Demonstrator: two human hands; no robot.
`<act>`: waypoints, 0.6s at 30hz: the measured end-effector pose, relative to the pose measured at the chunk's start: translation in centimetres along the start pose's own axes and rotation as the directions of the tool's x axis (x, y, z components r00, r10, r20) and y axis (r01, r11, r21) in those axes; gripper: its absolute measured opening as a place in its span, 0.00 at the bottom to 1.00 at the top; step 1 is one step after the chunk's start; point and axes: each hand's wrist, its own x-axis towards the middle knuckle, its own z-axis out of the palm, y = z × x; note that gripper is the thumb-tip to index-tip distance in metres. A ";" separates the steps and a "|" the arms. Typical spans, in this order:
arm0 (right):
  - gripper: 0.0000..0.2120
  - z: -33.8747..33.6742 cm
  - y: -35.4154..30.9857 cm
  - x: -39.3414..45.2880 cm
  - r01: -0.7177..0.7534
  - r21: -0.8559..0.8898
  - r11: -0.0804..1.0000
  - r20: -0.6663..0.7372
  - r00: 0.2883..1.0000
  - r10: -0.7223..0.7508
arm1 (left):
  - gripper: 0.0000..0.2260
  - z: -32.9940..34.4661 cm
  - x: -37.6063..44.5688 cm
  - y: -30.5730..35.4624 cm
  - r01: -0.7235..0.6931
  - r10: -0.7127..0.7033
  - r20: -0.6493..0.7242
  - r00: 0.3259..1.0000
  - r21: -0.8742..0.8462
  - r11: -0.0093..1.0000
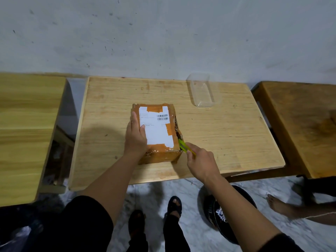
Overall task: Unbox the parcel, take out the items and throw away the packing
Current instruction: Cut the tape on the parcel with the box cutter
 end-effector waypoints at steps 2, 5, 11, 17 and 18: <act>0.18 -0.3 0.3 -0.2 0.002 0.011 1.000 -0.011 1.000 -0.002 | 0.25 -0.3 -0.1 -0.1 -0.017 0.017 0.018 1.000 -0.006 1.000; 0.18 -1.4 0.6 -0.4 0.039 -0.007 0.999 -0.044 0.998 -0.039 | 0.25 -0.8 -0.1 -0.3 -0.032 0.032 0.078 0.996 0.003 0.999; 0.18 -3.6 0.5 0.4 0.375 -0.038 0.926 0.156 0.918 -0.365 | 0.24 -2.1 -0.7 -0.6 -0.022 0.028 0.152 0.988 -0.040 0.999; 0.19 -3.7 -1.2 4.2 0.567 -0.161 0.808 0.461 0.767 -0.447 | 0.23 -2.5 -1.9 -0.1 0.004 0.000 0.169 0.986 -0.022 1.000; 0.19 -3.7 -1.4 4.7 0.588 -0.163 0.792 0.488 0.746 -0.454 | 0.23 -2.6 -1.9 -0.2 -0.004 0.007 0.166 0.986 -0.015 1.000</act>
